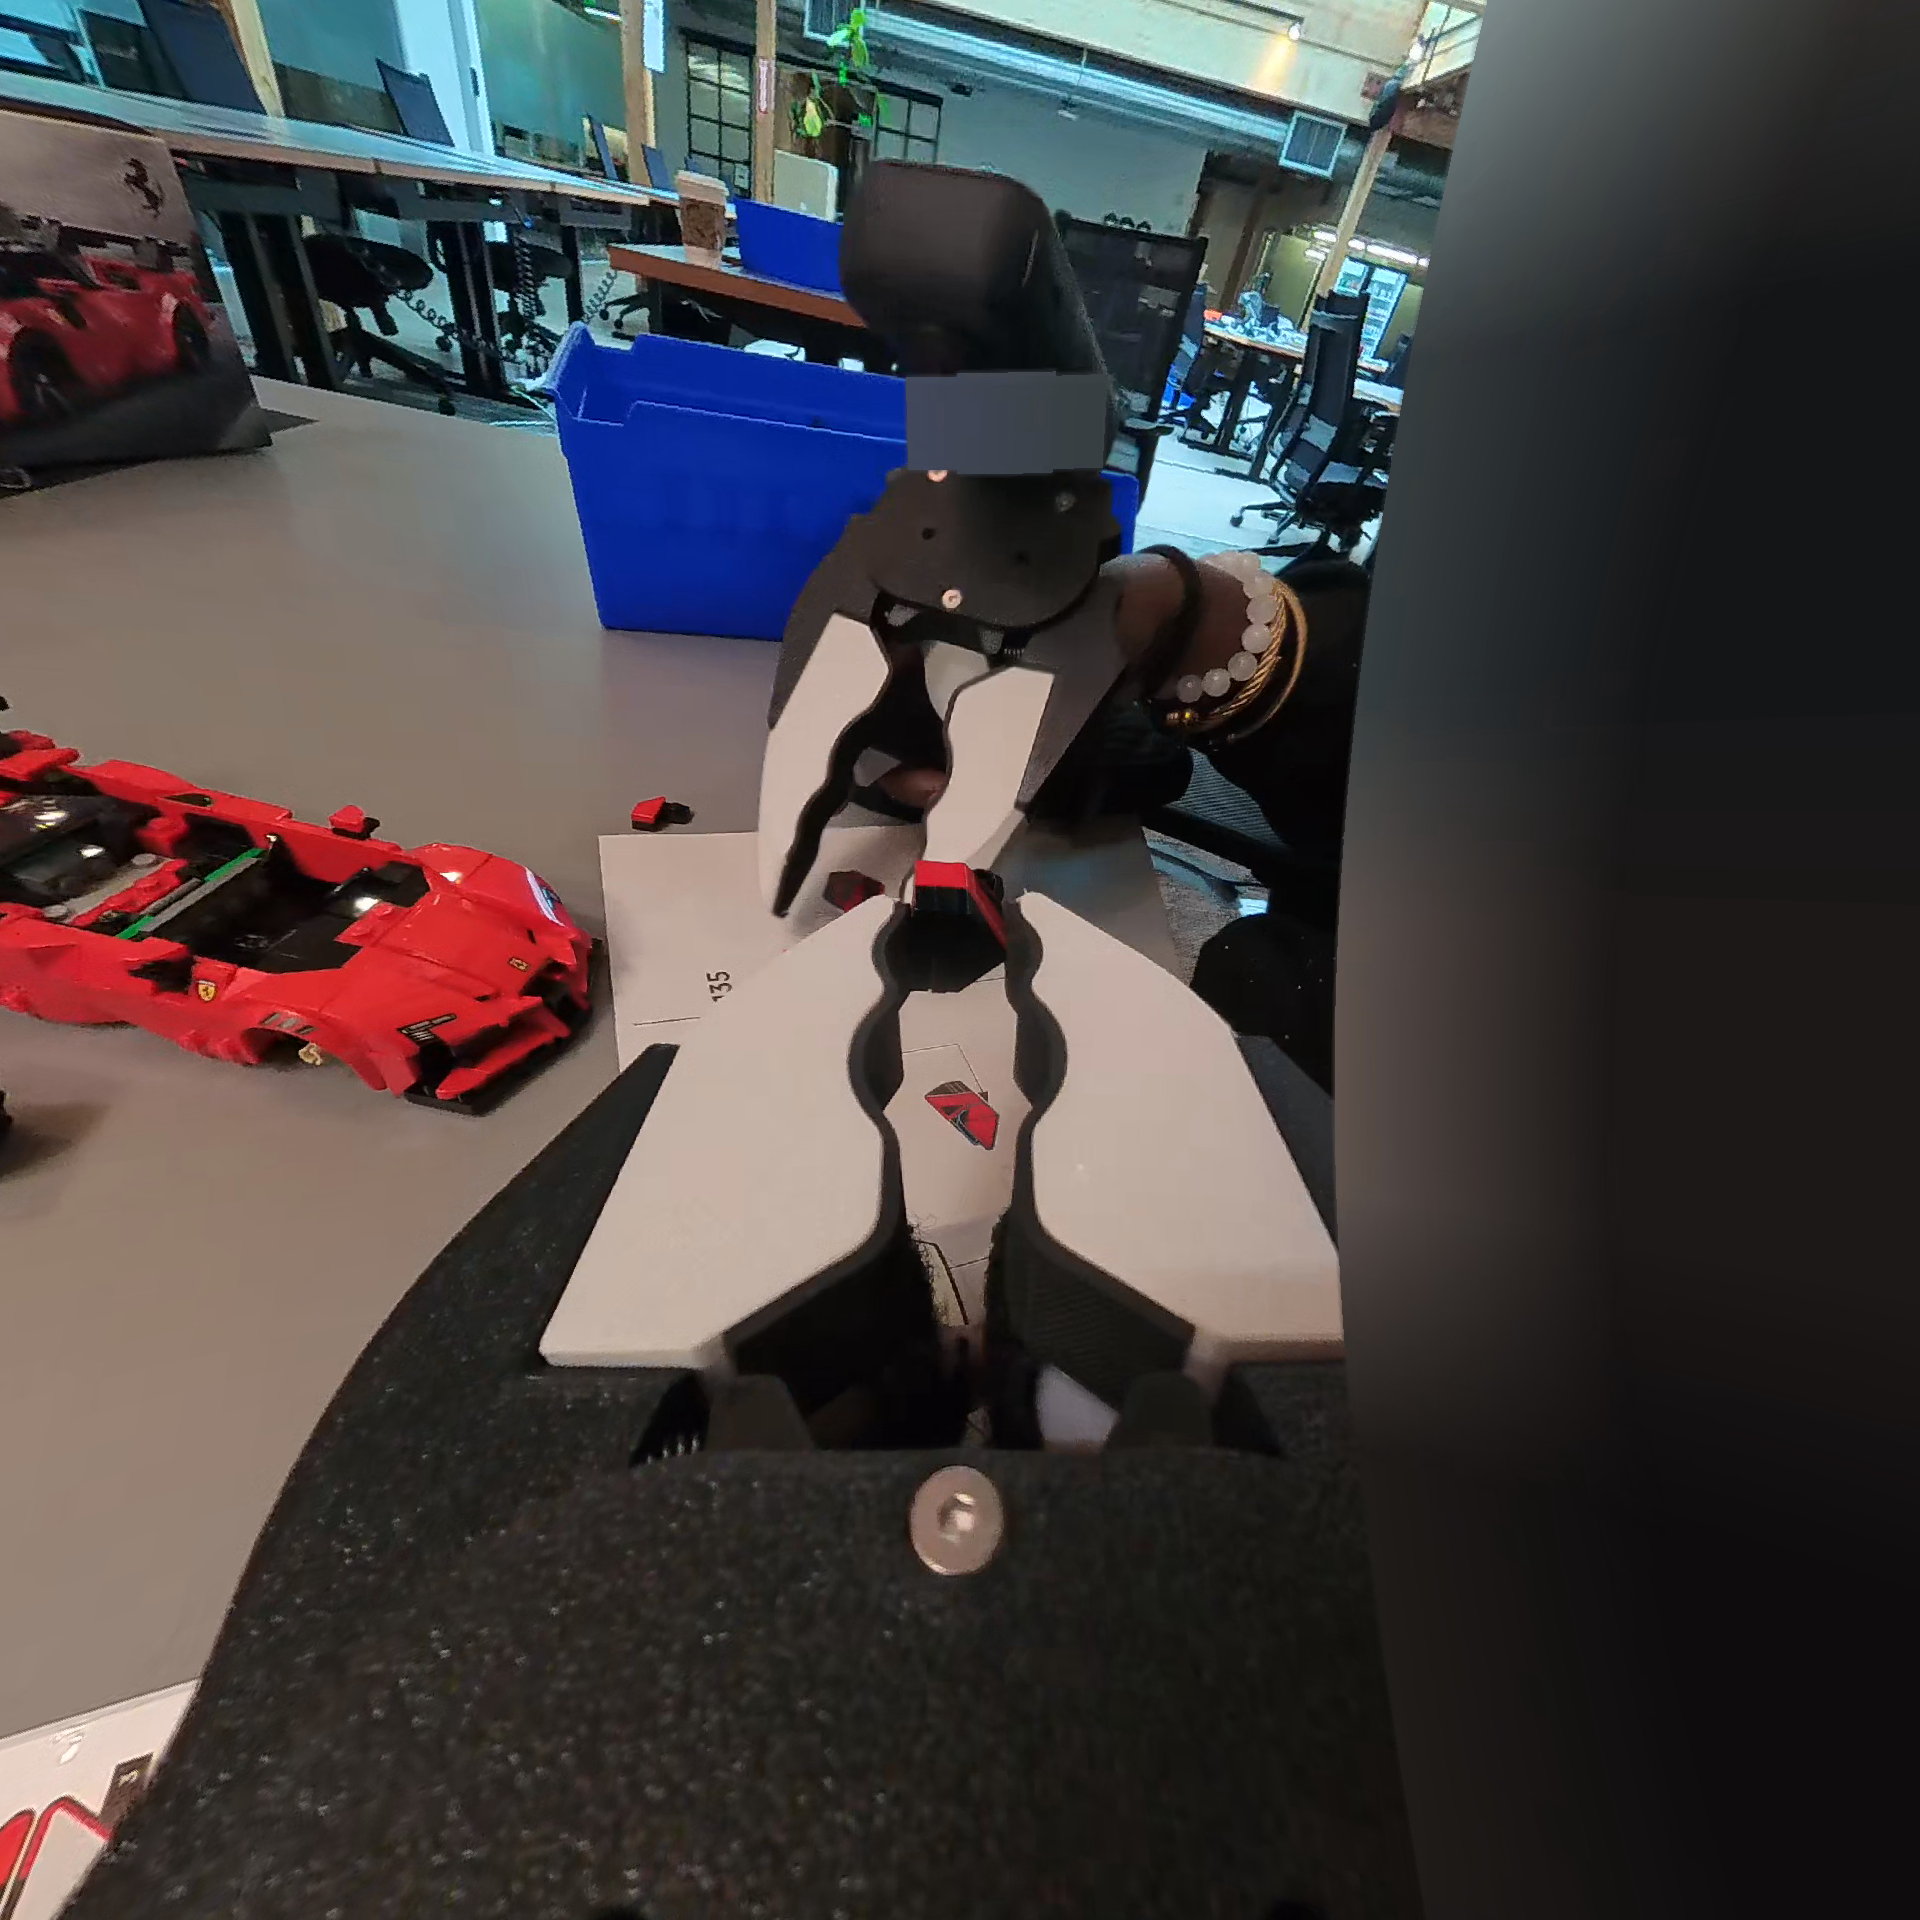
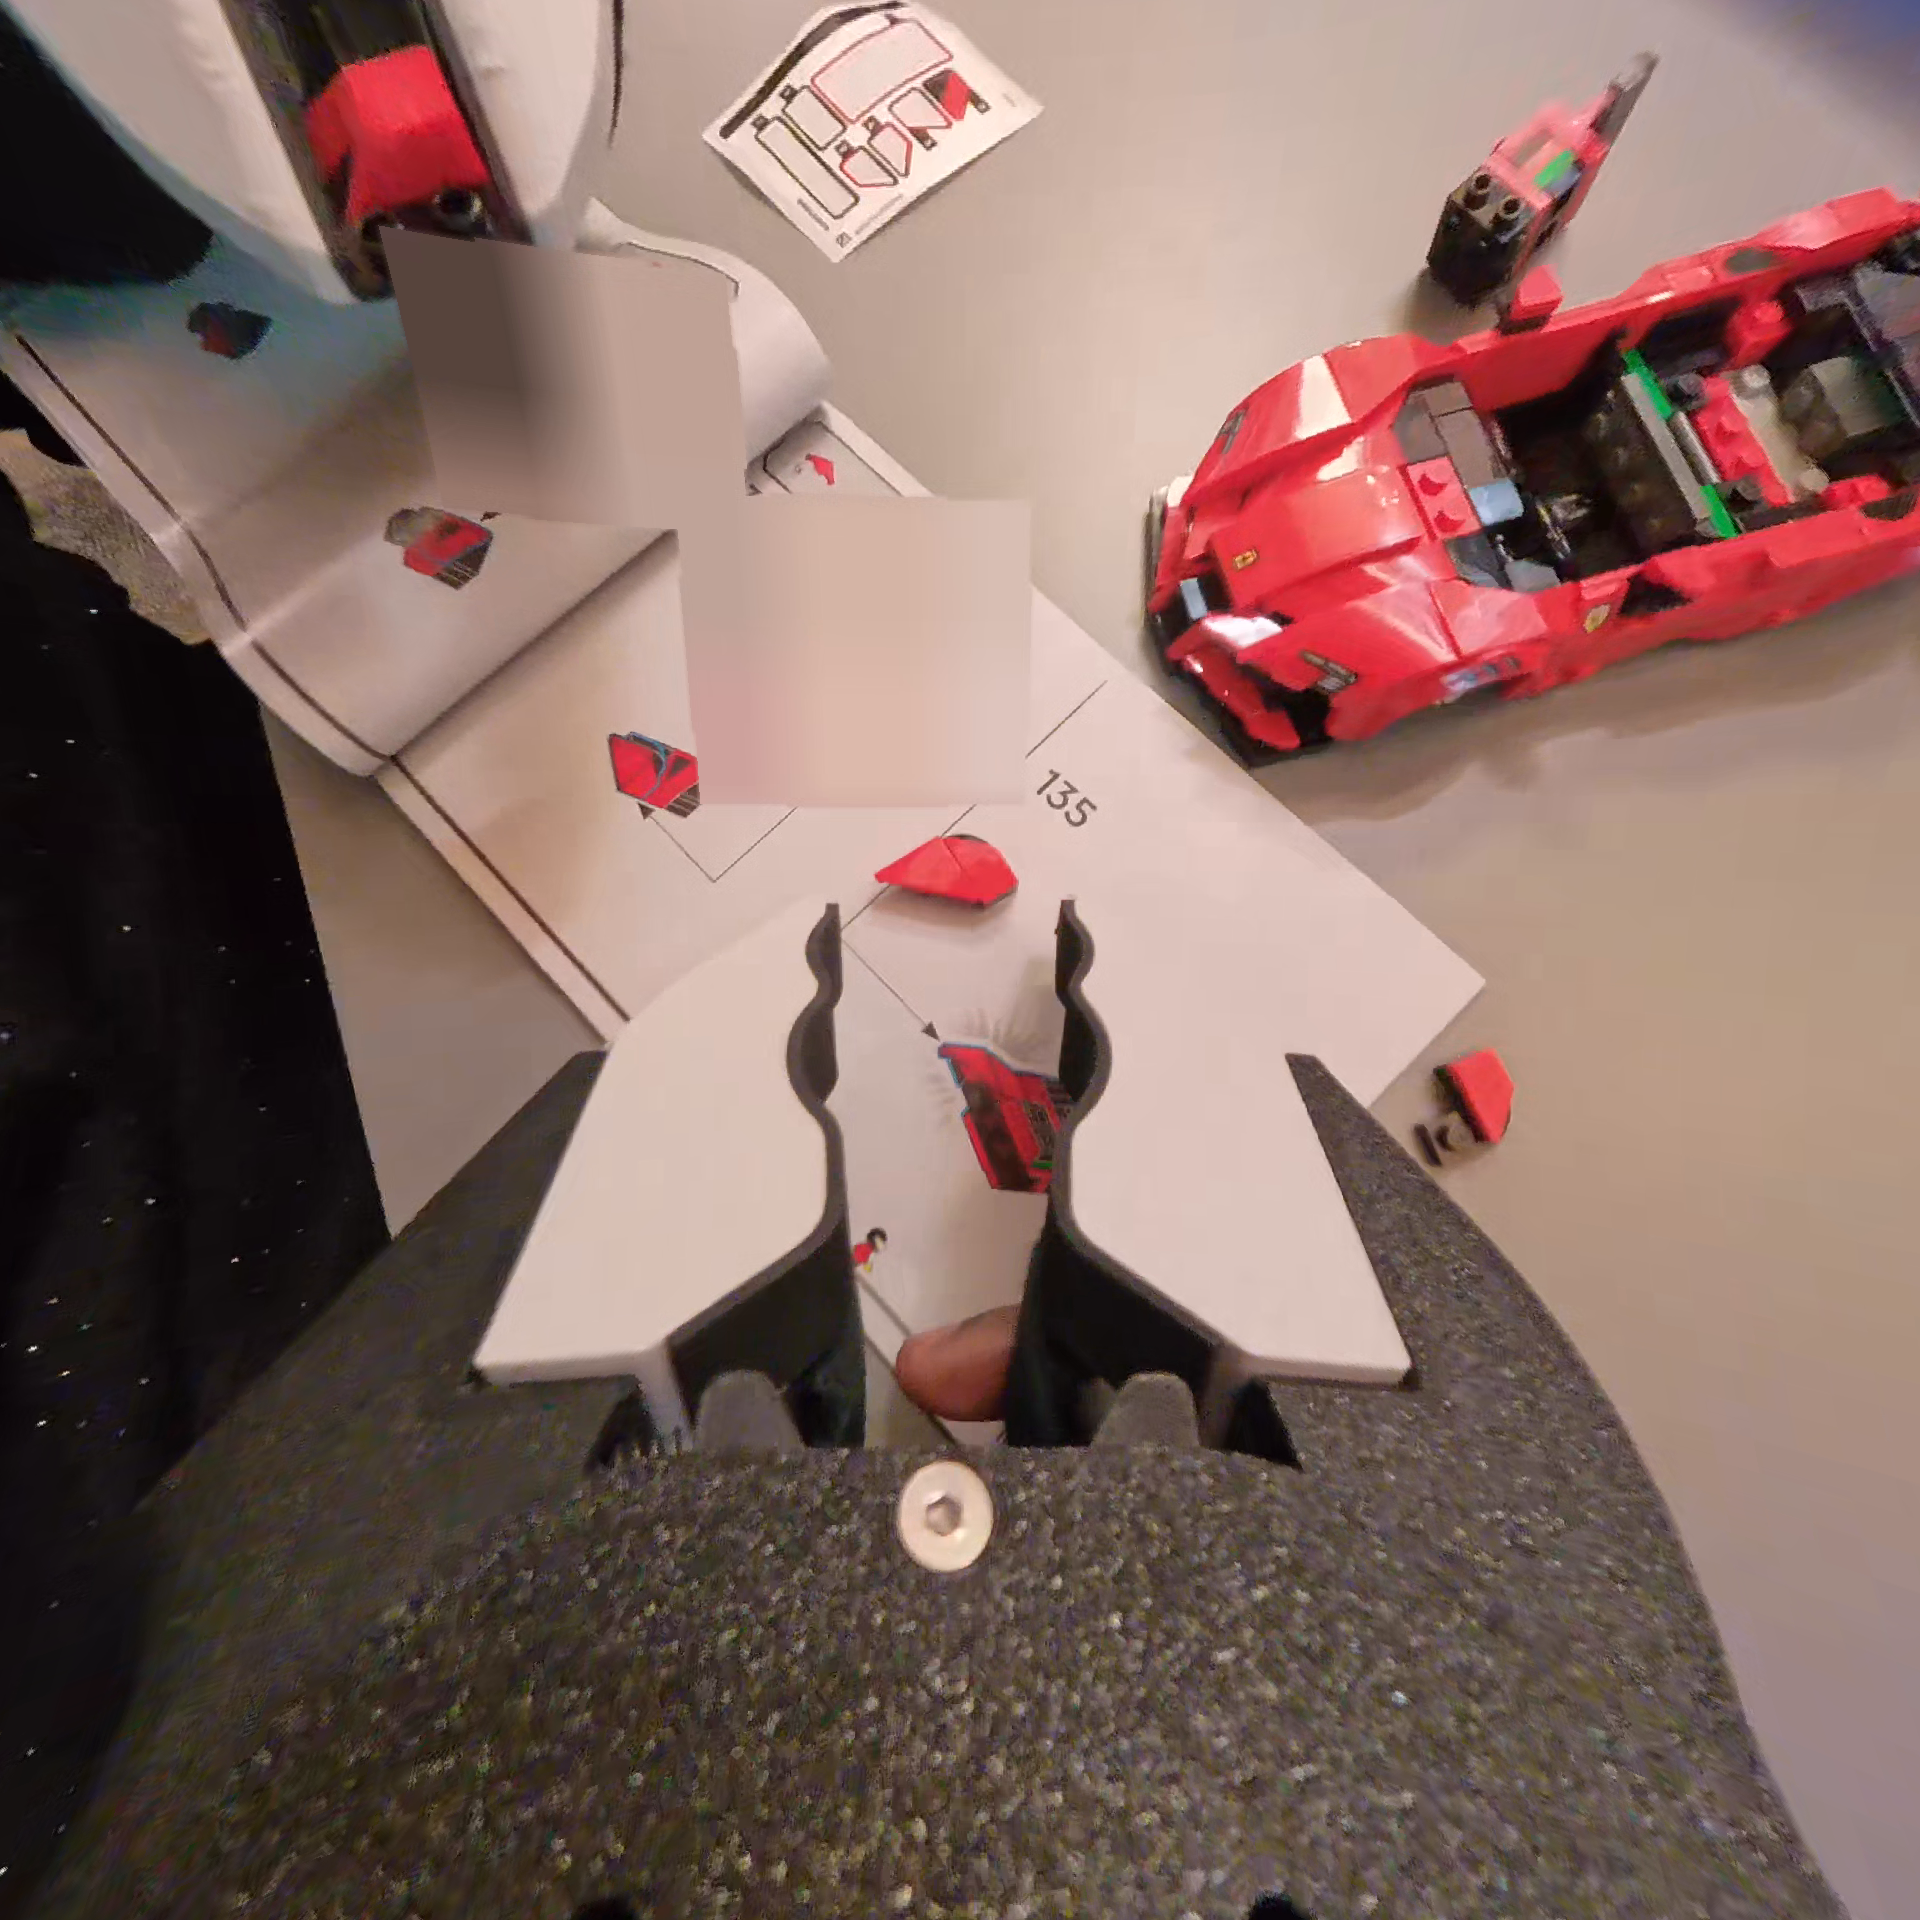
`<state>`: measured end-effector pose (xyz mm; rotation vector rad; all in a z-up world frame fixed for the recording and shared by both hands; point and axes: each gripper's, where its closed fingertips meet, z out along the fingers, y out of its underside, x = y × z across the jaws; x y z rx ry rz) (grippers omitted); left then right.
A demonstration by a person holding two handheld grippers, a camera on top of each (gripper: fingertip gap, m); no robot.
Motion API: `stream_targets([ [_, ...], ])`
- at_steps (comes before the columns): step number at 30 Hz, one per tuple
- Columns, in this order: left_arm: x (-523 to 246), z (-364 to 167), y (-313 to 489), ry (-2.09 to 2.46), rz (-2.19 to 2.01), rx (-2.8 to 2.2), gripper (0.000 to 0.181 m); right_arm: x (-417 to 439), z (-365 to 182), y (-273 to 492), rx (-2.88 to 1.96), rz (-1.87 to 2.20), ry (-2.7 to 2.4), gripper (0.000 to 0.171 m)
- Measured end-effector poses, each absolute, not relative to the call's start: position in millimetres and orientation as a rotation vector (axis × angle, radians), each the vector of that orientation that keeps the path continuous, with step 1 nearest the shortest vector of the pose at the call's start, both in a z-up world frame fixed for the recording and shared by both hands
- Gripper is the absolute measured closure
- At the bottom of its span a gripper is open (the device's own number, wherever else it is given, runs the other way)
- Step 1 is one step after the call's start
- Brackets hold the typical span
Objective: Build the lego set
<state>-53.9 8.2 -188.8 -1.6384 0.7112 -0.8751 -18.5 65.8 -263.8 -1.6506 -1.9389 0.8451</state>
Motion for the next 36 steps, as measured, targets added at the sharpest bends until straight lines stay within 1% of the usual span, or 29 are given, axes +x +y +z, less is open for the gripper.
stream_targets([
  [4, -51, -191, 7, 0.740, -0.858, -1.640, 0.164, -25, -270, 65, -1.635, 0.797, -1.999, 0.135],
  [8, -52, -190, 6, 0.737, -0.863, -1.631, 0.164, -29, -274, 65, -1.629, 0.794, -2.030, 0.144],
  [12, -56, -185, 6, 0.707, -0.875, -1.601, 0.164, -31, -267, 63, -1.598, 0.834, -2.016, 0.145],
  [14, -57, -181, 6, 0.704, -0.858, -1.568, 0.164, -35, -247, 55, -1.556, 0.960, -1.966, 0.145],
  [19, -56, -159, 6, 0.677, -0.690, -1.453, 0.164, -44, -164, 29, -1.360, 1.238, -1.859, 0.145],
  [22, -51, -153, 8, 0.609, -0.674, -1.454, 0.164, -45, -138, 11, -1.260, 1.228, -1.939, 0.145],
  [32, -46, -153, 7, 0.558, -0.746, -1.431, 0.164, -50, -149, 4, -1.251, 1.017, -2.180, 0.145],
  [33, -46, -153, 7, 0.551, -0.754, -1.429, 0.164, -51, -149, 5, -1.253, 0.993, -2.186, 0.152],
  [36, -49, -153, 8, 0.528, -0.760, -1.427, 0.164, -53, -147, 4, -1.238, 0.947, -2.223, 0.155],
])
